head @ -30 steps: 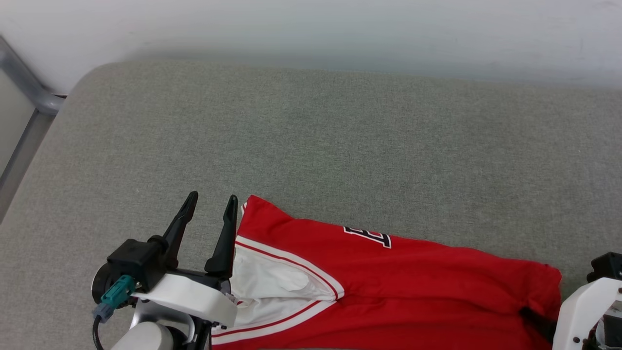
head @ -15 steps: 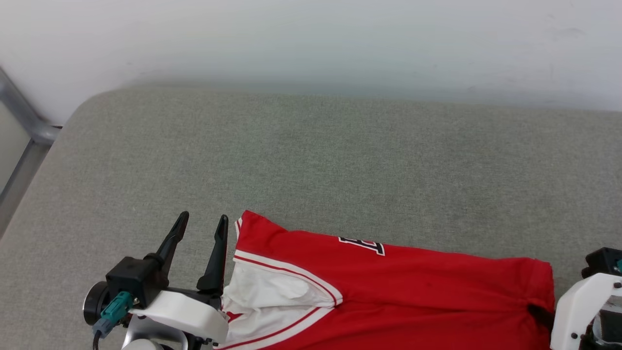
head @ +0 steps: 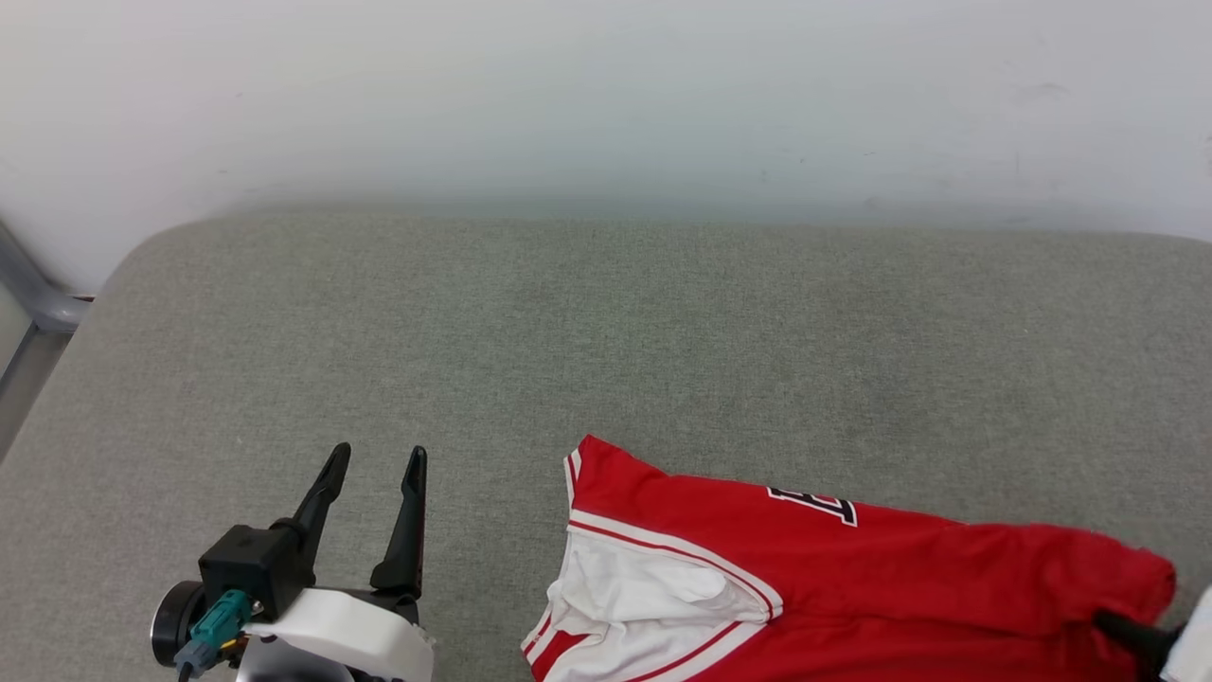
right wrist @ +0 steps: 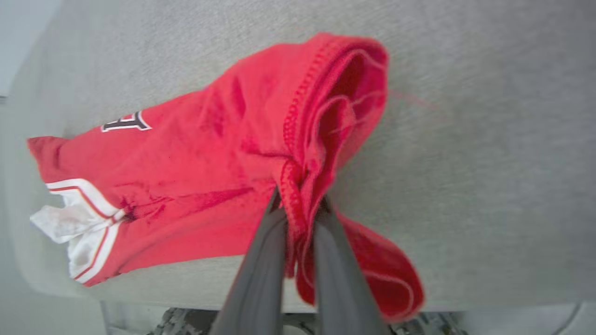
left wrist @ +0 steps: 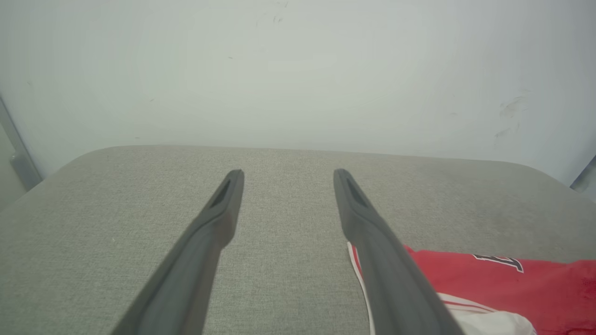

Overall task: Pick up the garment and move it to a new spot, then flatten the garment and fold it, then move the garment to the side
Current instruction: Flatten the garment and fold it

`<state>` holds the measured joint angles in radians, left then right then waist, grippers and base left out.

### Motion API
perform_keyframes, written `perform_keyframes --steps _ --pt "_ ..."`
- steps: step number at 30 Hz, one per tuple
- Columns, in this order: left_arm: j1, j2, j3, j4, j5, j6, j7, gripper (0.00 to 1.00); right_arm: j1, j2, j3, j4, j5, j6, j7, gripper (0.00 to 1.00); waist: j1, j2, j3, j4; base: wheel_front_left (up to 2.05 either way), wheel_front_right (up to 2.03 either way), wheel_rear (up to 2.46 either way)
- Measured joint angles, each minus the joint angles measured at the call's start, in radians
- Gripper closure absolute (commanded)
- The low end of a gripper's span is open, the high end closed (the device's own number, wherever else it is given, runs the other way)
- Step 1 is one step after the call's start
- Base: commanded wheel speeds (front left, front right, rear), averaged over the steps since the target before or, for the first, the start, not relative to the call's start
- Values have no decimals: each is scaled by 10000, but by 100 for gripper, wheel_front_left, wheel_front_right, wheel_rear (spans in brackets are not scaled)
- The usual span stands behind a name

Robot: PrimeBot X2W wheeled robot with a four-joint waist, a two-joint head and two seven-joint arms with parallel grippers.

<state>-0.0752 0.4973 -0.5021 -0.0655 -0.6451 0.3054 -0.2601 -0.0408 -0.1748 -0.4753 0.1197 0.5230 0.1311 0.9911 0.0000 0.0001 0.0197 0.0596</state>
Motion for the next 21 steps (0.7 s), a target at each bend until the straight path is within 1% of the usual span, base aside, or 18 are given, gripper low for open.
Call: perform_keyframes --steps 1,3,7,9,11,16,21 --pt "33 -31 8 17 2 -4 0 0 -348 819 -265 -134 1394 -2 1003 100 0 0 -36 19 0 0 0" --pt "36 -48 -2 33 21 -27 0 0 -546 1095 -416 -217 2410 -2 1661 100 0 0 -55 67 0 0 0" --pt "23 -123 -77 61 31 -125 0 0 -753 1185 -343 -17 4324 -2 2429 100 0 0 -43 232 0 0 0" --pt "-52 -150 -123 90 75 -157 0 0 -796 1200 174 359 5438 -2 2406 100 0 0 -16 351 0 0 0" --pt "-151 -169 -146 100 88 -213 2 0 -800 1225 869 652 6180 -2 2182 100 0 0 29 466 0 0 0" --pt "-428 -295 -265 136 140 -343 8 0 -820 1225 2696 966 7334 -2 1344 100 0 0 245 778 0 0 0" --pt "-692 -401 -301 228 178 -464 6 0 -1243 1227 4357 1275 8059 -2 531 100 0 0 596 1032 0 0 0"
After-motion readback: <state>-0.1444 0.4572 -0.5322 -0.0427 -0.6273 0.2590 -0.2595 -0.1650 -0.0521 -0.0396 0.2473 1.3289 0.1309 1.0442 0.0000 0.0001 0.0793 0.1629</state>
